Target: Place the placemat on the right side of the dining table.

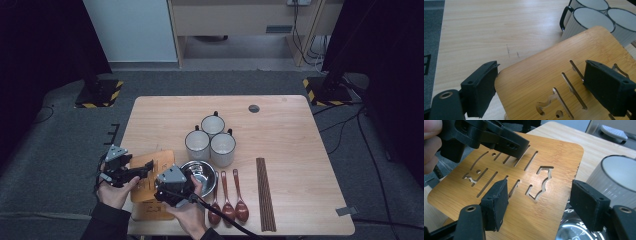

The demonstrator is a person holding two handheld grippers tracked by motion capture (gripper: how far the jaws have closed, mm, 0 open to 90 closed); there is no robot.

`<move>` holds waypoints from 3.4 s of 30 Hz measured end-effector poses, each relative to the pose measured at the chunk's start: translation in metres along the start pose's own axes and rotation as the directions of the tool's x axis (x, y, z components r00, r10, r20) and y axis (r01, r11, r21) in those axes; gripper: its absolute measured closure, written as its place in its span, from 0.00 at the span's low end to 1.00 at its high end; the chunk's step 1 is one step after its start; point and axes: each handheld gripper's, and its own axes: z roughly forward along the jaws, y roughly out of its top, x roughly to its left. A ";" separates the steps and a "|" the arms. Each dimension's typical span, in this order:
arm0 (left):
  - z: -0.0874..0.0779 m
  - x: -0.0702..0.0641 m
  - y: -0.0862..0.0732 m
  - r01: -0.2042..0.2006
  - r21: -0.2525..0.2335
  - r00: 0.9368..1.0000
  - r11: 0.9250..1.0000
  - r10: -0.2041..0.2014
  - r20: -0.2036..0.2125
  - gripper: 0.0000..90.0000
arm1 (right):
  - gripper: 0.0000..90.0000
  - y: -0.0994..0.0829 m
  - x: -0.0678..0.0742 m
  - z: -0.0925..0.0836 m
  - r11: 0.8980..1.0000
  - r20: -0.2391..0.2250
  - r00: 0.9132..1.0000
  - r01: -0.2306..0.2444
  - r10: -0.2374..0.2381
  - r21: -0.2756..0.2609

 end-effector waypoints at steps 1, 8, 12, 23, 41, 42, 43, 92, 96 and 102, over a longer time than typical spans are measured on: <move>0.000 -0.001 0.002 -0.003 -0.002 1.000 1.000 0.003 0.000 0.14 | 0.35 0.001 -0.002 -0.001 1.000 0.003 1.000 -0.001 0.001 -0.005; 0.003 -0.007 0.016 -0.011 -0.017 1.000 1.000 0.011 0.002 0.14 | 0.35 0.008 -0.014 -0.005 1.000 0.009 1.000 -0.006 0.006 -0.025; 0.005 -0.011 0.022 -0.015 -0.024 1.000 1.000 0.015 0.004 0.14 | 0.35 0.011 -0.020 -0.007 0.999 0.010 1.000 -0.004 0.005 -0.032; 0.011 -0.023 0.041 -0.035 -0.037 0.999 0.999 0.035 0.007 0.14 | 0.35 0.018 -0.038 -0.014 0.998 0.024 1.000 -0.016 0.017 -0.055; 0.020 -0.048 0.070 -0.072 -0.068 0.997 0.995 0.073 0.014 0.14 | 0.35 0.026 -0.067 -0.030 0.996 0.050 0.998 -0.023 0.027 -0.090; 0.020 -0.050 0.072 -0.076 -0.068 0.997 0.995 0.077 0.013 0.14 | 0.35 0.026 -0.069 -0.031 0.995 0.054 0.998 -0.020 0.026 -0.096; 0.021 -0.052 0.074 -0.078 -0.071 0.997 0.994 0.079 0.014 0.14 | 0.35 0.027 -0.071 -0.032 0.995 0.054 0.998 -0.019 0.025 -0.098; 0.078 -0.147 0.154 -0.175 -0.130 0.978 0.976 0.188 0.087 0.14 | 0.36 0.027 -0.178 -0.083 0.982 0.188 0.979 -0.041 0.077 -0.186; 0.081 -0.155 0.159 -0.176 -0.143 0.977 0.974 0.191 0.096 0.14 | 0.36 0.026 -0.186 -0.088 0.980 0.194 0.978 -0.041 0.079 -0.193; 0.089 -0.167 0.166 -0.191 -0.149 0.973 0.970 0.207 0.098 0.14 | 0.36 0.024 -0.198 -0.094 0.978 0.208 0.974 -0.043 0.086 -0.204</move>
